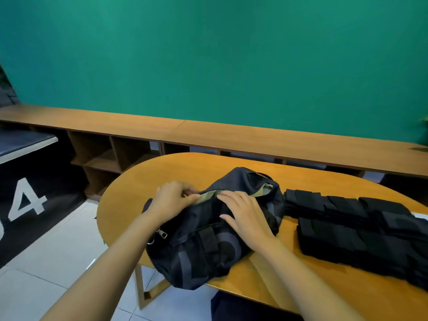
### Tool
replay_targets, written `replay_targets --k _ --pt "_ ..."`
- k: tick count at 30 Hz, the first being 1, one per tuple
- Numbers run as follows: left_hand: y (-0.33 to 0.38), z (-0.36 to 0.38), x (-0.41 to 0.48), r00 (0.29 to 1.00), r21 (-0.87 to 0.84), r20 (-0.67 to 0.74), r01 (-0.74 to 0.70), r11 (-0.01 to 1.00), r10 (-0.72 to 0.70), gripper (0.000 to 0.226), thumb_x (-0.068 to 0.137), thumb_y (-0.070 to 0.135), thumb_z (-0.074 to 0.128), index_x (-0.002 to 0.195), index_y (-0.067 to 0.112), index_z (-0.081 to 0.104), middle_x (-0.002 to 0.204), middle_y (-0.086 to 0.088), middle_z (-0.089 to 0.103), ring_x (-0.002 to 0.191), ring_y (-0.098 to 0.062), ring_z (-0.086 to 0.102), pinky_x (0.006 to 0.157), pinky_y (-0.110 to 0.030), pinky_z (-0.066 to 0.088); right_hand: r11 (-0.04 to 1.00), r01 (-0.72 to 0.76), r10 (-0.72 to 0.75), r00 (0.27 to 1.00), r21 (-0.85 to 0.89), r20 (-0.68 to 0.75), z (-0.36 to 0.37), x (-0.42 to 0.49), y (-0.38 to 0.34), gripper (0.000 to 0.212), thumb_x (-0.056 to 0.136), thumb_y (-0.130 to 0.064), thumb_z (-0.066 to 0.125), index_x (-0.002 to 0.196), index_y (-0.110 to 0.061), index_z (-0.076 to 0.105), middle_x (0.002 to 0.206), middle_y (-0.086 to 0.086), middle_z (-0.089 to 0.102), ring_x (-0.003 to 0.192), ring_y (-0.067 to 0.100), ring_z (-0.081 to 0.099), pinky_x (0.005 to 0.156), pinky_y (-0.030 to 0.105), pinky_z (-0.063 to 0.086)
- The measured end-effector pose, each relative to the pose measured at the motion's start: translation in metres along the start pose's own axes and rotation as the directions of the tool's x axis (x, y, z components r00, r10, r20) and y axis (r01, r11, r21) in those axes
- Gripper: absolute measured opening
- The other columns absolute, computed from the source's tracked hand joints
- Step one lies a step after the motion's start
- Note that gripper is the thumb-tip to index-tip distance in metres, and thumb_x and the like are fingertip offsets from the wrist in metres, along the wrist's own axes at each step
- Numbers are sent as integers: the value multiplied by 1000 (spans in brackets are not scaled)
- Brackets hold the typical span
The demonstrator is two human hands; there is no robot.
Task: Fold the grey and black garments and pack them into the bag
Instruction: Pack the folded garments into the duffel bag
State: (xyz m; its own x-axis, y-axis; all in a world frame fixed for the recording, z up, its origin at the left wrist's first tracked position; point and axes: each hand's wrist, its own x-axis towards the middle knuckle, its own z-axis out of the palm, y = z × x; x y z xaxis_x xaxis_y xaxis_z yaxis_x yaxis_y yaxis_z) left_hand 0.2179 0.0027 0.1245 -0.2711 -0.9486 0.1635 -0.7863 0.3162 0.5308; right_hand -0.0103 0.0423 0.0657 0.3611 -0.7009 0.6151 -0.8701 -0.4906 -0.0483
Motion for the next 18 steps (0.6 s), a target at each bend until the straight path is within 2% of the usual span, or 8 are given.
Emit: replay_targets --k 3,6,7,9,11,13,15,18 --pt "15 3 26 987 -101 161 7 995 10 40 93 33 65 66 3 61 58 -4 51 55 -13 44 56 -29 35 996 -34 36 999 -77 22 3 7 3 58 80 -37 76 132 -20 56 130 -6 58 116 17 55 92 35 48" --pt "17 1 40 958 -274 279 140 952 -60 43 91 30 67 60 4 54 56 -4 42 55 -17 39 57 -25 32 979 -131 138 990 -154 36 5 14 10 57 77 -45 76 126 -22 60 114 -8 63 106 18 57 84 34 46" --pt "13 -1 45 946 -317 305 205 926 -105 40 90 32 68 64 3 60 61 -1 51 61 -16 47 61 -24 37 980 -124 130 991 -156 32 6 15 13 48 78 -44 75 120 -23 64 105 -9 65 101 18 58 83 34 43" --pt "2 -4 56 909 -337 338 359 870 -244 31 87 38 70 90 7 73 95 2 65 94 -15 56 87 -29 45 994 -23 21 1000 -109 -18 4 10 20 21 84 -35 74 100 -23 67 91 -11 63 91 17 58 82 33 35" --pt "-9 -8 63 862 -374 365 481 793 -351 35 90 38 67 113 13 67 119 1 57 116 -19 46 102 -37 37 991 114 -119 990 -69 -72 -2 -5 23 5 89 -26 69 92 -23 66 87 -12 61 84 13 57 87 30 34" --pt "-16 -9 69 860 -457 330 507 731 -389 32 94 28 62 120 9 62 118 -6 59 116 -22 49 91 -31 41 975 212 -216 975 -67 -61 -5 -28 25 5 93 -19 63 91 -22 67 88 -10 62 84 11 56 95 31 36" --pt "-18 -3 71 884 -498 201 464 733 -422 12 93 18 64 99 7 62 91 -7 61 92 -24 56 67 -26 44 960 273 -273 962 -57 3 -3 -52 27 7 90 -17 65 90 -24 67 89 -10 62 84 10 57 101 32 36" --pt "-15 14 67 953 -136 2 300 944 -303 16 90 13 65 78 18 56 84 -2 61 79 -21 55 60 -28 41 949 308 -295 942 -64 162 3 -73 28 11 94 -35 57 87 -28 63 86 -14 60 82 8 57 100 33 35"
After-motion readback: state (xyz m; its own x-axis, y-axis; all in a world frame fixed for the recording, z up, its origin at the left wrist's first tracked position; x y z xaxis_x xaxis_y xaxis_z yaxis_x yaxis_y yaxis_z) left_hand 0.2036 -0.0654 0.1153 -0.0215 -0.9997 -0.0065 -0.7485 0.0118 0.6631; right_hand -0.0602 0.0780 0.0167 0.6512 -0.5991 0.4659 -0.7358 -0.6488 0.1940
